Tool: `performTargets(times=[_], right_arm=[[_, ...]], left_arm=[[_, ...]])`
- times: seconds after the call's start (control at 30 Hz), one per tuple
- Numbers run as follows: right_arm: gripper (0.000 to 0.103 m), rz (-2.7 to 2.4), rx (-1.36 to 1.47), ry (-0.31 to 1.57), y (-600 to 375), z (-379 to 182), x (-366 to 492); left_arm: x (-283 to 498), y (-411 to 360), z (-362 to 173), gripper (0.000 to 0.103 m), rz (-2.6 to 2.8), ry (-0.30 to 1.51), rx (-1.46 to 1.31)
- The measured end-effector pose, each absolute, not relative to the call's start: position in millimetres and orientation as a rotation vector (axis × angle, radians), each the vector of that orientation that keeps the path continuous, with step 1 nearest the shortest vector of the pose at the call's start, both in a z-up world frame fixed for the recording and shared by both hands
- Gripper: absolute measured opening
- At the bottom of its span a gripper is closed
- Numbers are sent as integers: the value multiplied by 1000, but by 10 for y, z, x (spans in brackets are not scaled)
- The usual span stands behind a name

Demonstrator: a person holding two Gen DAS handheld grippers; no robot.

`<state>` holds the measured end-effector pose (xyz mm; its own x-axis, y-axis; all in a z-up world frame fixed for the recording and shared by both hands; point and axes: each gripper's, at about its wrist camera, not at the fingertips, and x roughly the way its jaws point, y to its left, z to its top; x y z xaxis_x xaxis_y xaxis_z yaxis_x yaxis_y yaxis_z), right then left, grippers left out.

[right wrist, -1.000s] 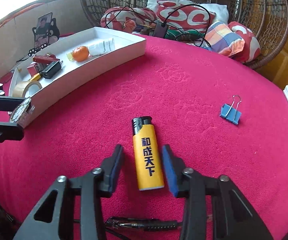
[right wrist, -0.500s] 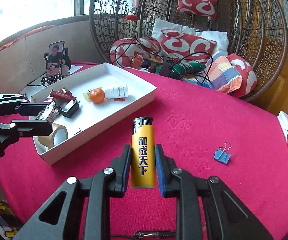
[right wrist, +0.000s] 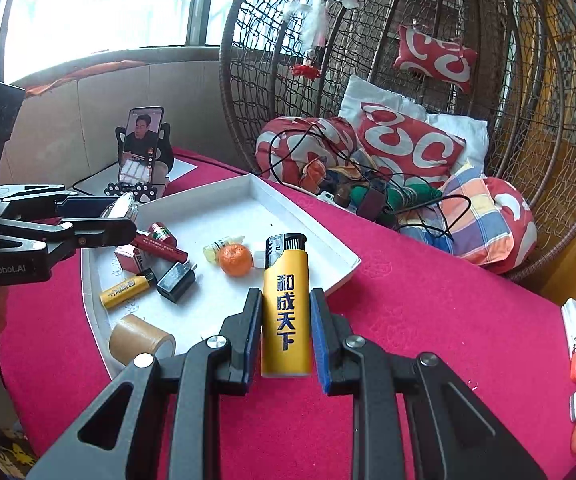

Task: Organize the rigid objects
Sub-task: 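Carry the yellow lighter into the white tray and open the right tool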

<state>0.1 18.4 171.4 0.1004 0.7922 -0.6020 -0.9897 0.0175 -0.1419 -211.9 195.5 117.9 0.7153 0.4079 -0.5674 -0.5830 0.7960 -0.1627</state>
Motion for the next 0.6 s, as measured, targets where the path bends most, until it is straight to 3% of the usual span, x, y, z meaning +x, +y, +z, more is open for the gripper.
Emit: performTargets(times=[0.2,0.6], right_arm=[[23,1480,-596,411,480,1728,-156],[23,1514,-432,669,1193,1346,-196]], left_arm=[[-2006,2272,1006,36,647,563,-373],[-1786,2800,614,36,851,622,-455]])
